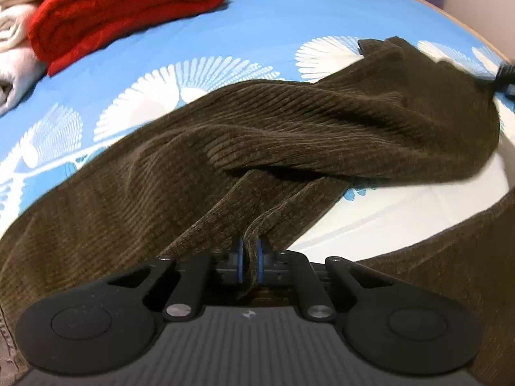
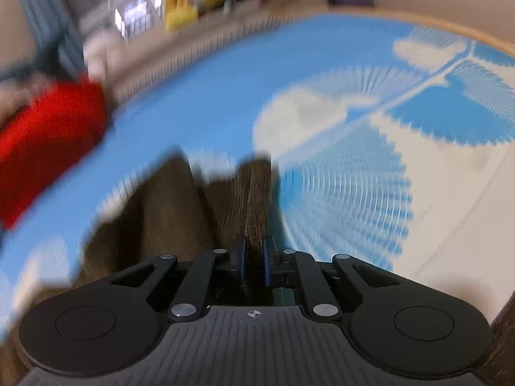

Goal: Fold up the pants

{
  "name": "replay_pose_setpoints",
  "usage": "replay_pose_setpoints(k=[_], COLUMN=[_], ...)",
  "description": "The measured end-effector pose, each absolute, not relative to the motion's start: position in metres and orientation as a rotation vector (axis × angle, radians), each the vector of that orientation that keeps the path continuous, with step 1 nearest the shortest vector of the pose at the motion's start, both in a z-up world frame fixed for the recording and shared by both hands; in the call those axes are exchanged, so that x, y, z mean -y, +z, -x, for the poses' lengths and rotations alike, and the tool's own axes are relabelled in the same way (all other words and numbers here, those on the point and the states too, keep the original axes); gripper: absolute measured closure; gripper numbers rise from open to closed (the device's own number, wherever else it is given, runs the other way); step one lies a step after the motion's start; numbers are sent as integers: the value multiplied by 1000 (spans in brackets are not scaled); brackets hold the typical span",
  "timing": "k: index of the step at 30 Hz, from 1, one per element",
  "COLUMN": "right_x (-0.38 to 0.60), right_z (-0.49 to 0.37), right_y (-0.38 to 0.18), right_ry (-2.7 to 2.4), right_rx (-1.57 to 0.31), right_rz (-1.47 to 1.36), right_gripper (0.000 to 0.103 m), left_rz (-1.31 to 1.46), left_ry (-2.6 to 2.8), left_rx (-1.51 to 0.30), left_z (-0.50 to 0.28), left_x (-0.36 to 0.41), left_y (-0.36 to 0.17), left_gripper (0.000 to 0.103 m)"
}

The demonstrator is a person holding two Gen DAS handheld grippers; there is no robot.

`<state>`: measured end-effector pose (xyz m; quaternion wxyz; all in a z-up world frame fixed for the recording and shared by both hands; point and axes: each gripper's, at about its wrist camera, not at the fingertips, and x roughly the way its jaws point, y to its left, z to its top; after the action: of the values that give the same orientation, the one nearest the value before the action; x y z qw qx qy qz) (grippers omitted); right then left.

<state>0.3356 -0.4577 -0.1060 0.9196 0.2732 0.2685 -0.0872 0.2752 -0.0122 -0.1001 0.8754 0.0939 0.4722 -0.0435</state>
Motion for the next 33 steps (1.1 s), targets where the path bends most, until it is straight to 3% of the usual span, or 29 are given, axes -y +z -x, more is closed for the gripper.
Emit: replay_pose_setpoints(k=[3, 6, 9, 11, 13, 15, 18, 21, 24, 27, 28, 29, 32, 33], right_x=[474, 478, 501, 511, 519, 531, 541, 549, 547, 542, 541, 542, 545, 541], right_z=[-302, -297, -299, -293, -294, -294, -298, -304, -299, -291, -290, -289, -281, -280], right_y=[-76, -89, -126, -127, -126, -132, -134, -135, -129, -111, -110, -114, -125, -120], right_ry=[-405, -662, -704, -687, -662, -620, -588, -576, -610, -716, -751, -785, -815, -847], right_rx=[-315, -469, -680, -635, -609, -604, -586, -594, -591, -566, -572, -596, -626, -628], right_rz=[-611, -529, -712, -740, -740, -786, -781, -785, -757, -724, -700, -699, -752, -712], right_gripper=[94, 94, 87, 88, 74, 69, 69, 92, 94, 94, 94, 94, 92, 85], left_rz=[-214, -192, -244, -227, -215, -218, -243, -261, -237, -154, -119, -84, -27, -5], left_ry=[-94, -155, -178, -187, -196, -211, -235, -243, -251, -340, -376, -415, -468, -452], left_rx=[-975, -1003, -1023, -1033, -1046, -1060, -1072, -1066, -1074, -1104, -1110, -1106, -1047, -1029], left_z=[-269, -267, -265, -264, -264, -264, -260, -258, -260, -259, -261, -258, -251, -251], left_x=[7, 2, 2, 0, -4, -7, -6, -2, -3, -11, -15, -19, -36, -46], left_y=[-94, -91, -95, -96, -94, -94, -96, -96, -95, -88, -84, -77, -56, -51], left_gripper=[95, 95, 95, 95, 95, 95, 95, 94, 92, 73, 57, 47, 46, 46])
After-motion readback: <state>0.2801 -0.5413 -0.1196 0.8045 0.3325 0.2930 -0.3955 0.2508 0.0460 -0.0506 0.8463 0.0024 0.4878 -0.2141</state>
